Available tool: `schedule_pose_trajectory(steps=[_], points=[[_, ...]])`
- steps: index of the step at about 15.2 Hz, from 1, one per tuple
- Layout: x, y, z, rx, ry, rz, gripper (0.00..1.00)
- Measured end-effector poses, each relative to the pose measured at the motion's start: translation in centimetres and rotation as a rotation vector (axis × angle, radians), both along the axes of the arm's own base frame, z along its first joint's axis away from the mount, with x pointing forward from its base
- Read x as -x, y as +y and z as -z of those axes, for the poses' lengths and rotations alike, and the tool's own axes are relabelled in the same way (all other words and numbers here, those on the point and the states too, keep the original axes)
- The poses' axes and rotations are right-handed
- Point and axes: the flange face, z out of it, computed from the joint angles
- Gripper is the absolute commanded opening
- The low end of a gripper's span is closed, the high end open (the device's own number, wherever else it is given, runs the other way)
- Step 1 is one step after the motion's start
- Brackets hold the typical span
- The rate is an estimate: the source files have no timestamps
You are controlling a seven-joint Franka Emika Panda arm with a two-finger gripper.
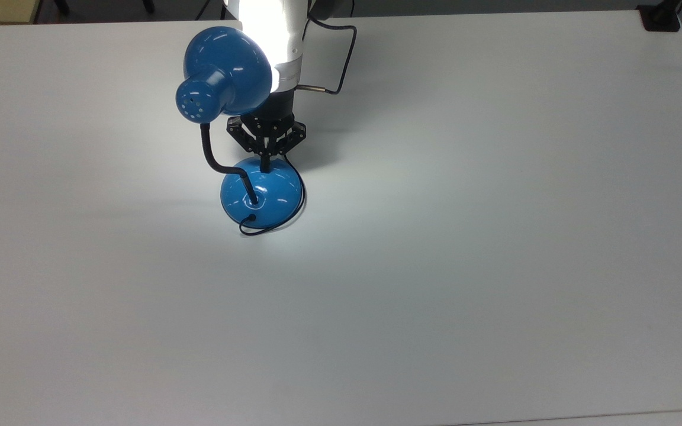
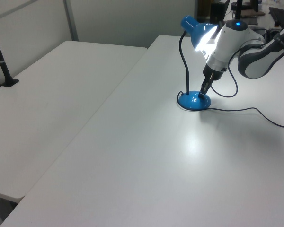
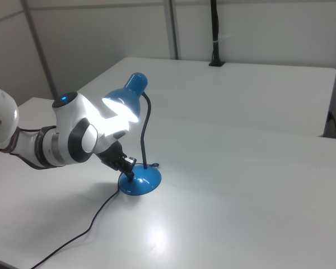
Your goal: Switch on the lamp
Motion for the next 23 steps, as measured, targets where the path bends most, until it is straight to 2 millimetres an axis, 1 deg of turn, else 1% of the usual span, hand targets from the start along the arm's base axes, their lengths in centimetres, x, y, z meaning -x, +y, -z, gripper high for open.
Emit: schedule_pose_trajectory(steps=[5, 7, 9, 11, 12, 14, 15, 16, 18, 19, 21, 23], points=[[-0.1, -0.2, -0.1, 0.001, -0.003, 0.002, 0.0], [-0.2, -0.6, -0.6, 0.006, -0.007, 0.008, 0.0], [0.0, -0.9, -1.0, 0.025, 0.028, 0.021, 0.0], [0.5, -1.0, -1.8, 0.05, 0.072, 0.038, 0.05], [0.9, -1.1, -2.2, 0.064, 0.096, 0.045, 0.12], [1.6, -0.7, -2.9, 0.089, 0.144, 0.052, 0.33], [2.0, -0.3, -3.1, 0.102, 0.17, 0.052, 0.41], [2.4, 0.1, -3.2, 0.115, 0.197, 0.051, 0.56], [3.2, 1.4, -3.3, 0.141, 0.251, 0.04, 0.9], [3.6, 2.0, -3.3, 0.155, 0.277, 0.034, 1.0], [4.4, 3.4, -3.8, 0.184, 0.318, 0.02, 1.0], [5.1, 5.1, -5.0, 0.211, 0.335, 0.002, 1.0]])
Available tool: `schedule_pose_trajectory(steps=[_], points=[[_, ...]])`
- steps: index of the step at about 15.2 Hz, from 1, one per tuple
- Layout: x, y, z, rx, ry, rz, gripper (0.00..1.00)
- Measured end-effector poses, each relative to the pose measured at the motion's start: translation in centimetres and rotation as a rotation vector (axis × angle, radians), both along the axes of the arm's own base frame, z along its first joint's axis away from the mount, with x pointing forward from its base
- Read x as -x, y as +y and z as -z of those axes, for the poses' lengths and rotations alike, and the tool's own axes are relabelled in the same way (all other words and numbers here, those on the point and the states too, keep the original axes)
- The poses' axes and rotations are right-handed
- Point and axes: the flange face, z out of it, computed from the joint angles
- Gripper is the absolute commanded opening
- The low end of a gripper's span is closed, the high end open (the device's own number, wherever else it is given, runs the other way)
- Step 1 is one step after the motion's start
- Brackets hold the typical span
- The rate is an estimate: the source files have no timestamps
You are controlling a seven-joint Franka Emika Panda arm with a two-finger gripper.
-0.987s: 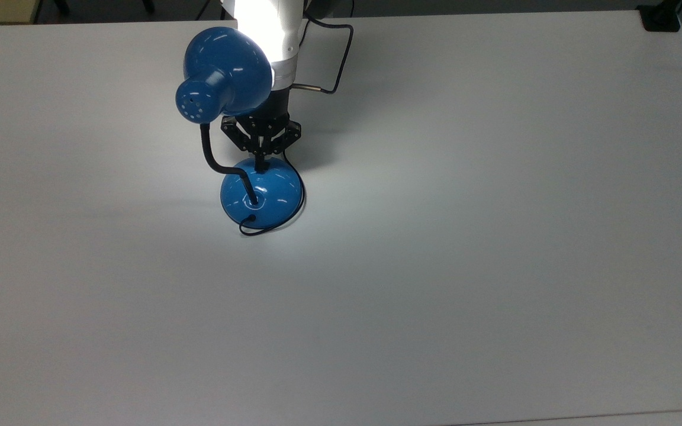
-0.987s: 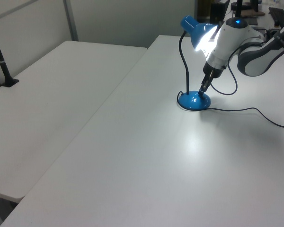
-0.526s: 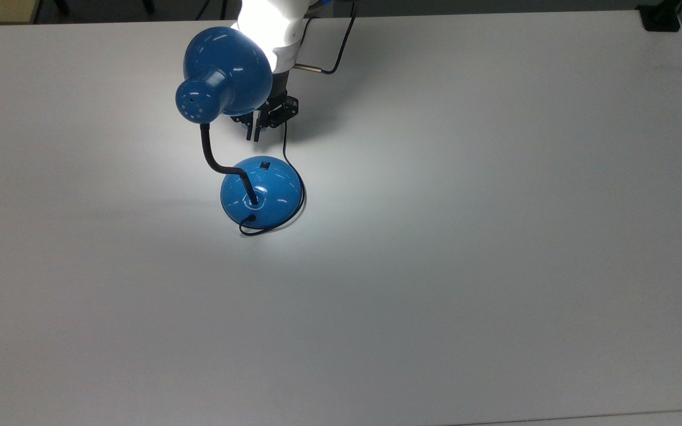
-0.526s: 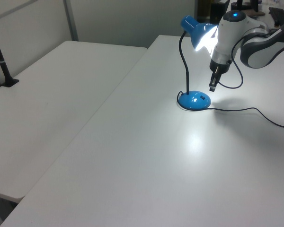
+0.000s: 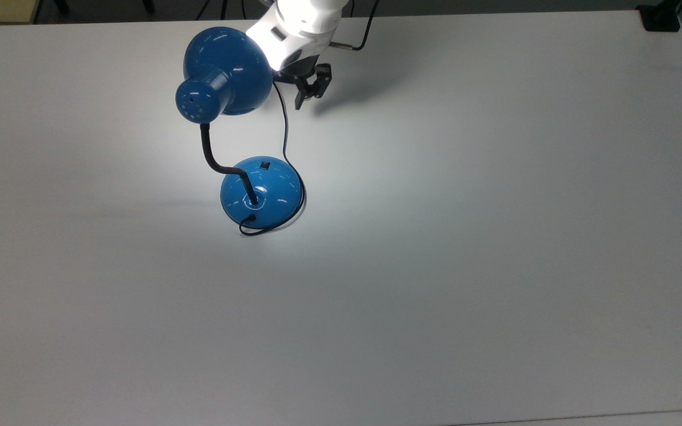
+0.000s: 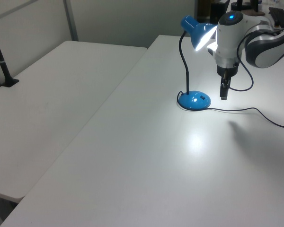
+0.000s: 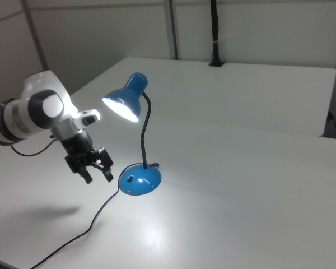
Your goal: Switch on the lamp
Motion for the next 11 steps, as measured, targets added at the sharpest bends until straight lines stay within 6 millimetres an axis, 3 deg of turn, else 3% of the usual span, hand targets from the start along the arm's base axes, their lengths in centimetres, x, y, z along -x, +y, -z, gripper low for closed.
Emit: schedule_pose_trajectory(steps=[3, 6, 9, 11], points=[[0.9, 3.1, -2.8, 0.031, 0.037, -0.015, 1.0], [0.7, 5.2, -7.7, -0.038, 0.056, 0.044, 1.0], [-0.4, 5.3, -14.5, -0.174, 0.045, 0.075, 1.0], [-1.3, 3.5, -17.6, -0.25, 0.004, 0.107, 1.0]])
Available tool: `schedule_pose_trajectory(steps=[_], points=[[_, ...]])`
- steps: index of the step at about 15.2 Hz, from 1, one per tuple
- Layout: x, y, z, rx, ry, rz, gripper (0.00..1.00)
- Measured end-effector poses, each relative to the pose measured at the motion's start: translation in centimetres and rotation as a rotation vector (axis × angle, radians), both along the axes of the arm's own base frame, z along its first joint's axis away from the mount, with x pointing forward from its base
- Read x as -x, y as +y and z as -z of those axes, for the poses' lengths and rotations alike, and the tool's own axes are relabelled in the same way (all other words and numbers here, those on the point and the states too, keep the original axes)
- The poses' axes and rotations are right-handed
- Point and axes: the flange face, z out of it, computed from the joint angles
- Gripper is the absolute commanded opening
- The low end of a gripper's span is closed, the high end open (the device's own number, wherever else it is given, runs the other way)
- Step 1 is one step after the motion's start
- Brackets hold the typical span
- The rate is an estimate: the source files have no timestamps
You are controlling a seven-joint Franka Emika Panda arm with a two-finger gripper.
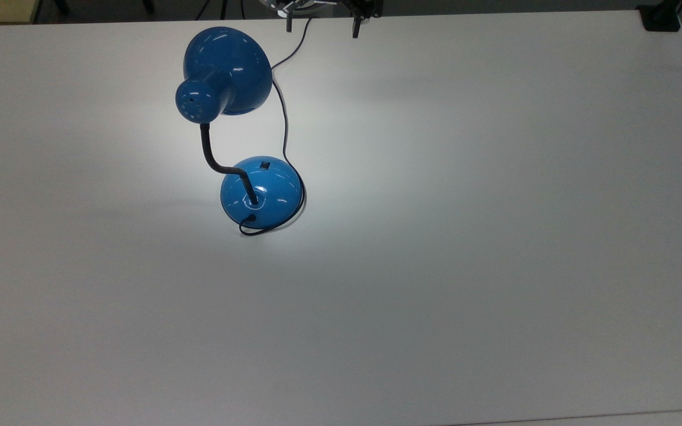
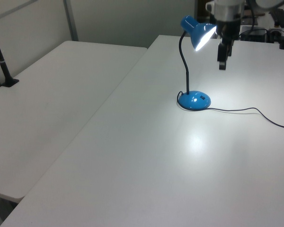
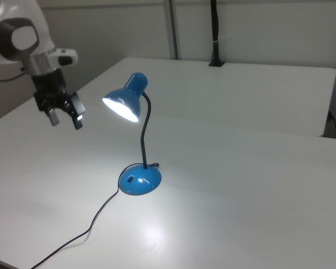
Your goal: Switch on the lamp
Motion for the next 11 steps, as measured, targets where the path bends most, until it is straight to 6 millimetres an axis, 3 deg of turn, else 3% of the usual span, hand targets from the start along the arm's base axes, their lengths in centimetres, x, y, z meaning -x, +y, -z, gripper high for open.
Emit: schedule_pose_trajectory(steps=[3, 6, 11], points=[[-1.2, -4.4, -3.5, -0.049, -0.064, 0.043, 1.0], [-1.6, -7.9, -5.8, -0.057, -0.105, 0.011, 1.0], [-1.8, -10.5, -7.7, -0.058, -0.143, 0.011, 1.0]])
